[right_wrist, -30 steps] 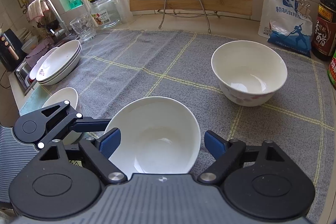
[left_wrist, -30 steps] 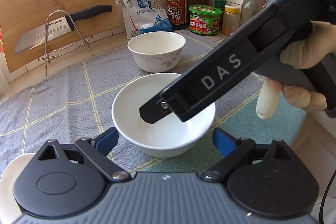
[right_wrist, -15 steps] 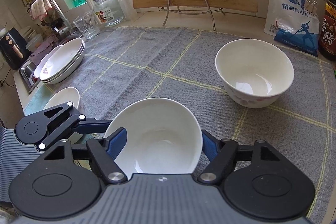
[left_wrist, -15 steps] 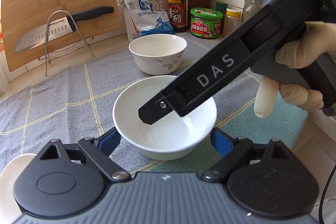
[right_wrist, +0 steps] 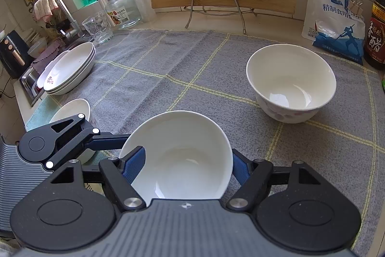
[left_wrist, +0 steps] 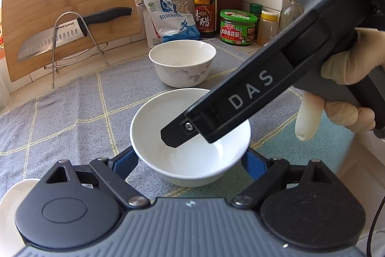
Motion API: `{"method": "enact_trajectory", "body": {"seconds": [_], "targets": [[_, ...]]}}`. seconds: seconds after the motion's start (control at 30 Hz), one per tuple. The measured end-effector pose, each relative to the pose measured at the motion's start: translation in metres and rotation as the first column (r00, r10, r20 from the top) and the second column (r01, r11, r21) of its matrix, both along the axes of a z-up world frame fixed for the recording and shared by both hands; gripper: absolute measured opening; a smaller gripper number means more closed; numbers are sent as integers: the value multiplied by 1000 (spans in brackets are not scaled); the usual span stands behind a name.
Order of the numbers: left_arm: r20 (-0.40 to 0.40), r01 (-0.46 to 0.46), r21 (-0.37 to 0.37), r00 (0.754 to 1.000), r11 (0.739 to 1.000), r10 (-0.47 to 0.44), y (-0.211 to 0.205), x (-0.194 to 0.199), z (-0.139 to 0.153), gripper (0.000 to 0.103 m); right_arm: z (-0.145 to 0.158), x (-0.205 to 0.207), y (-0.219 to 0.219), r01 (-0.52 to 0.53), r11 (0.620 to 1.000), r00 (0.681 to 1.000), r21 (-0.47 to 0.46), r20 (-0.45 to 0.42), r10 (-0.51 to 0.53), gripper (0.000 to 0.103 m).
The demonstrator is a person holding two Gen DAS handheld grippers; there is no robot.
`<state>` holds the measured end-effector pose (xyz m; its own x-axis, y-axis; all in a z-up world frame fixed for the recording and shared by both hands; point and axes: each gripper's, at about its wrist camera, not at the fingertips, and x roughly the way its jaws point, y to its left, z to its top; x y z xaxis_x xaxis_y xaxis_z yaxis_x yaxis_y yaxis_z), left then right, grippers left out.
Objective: Organize plates and bowls
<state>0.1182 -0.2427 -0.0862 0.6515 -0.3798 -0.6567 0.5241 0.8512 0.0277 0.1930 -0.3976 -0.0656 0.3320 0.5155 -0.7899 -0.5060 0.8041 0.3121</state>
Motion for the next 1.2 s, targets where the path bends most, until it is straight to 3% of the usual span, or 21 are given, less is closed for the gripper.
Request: {"method": "enact_trajectory", "body": {"seconds": [0.5, 0.87, 1.2], "targets": [[7, 24, 0, 1000, 1000, -24, 17, -10, 26, 92, 31, -16, 11, -5, 1000, 1000, 14, 20, 5, 80], [47, 34, 1, 998, 999, -34, 55, -32, 48, 92, 62, -37, 55, -6, 1000, 997, 24, 77, 5, 80], [53, -21, 9, 998, 1000, 20, 108, -46, 53, 92, 72, -43, 111, -69, 997, 994, 44, 91, 64, 80]]}}
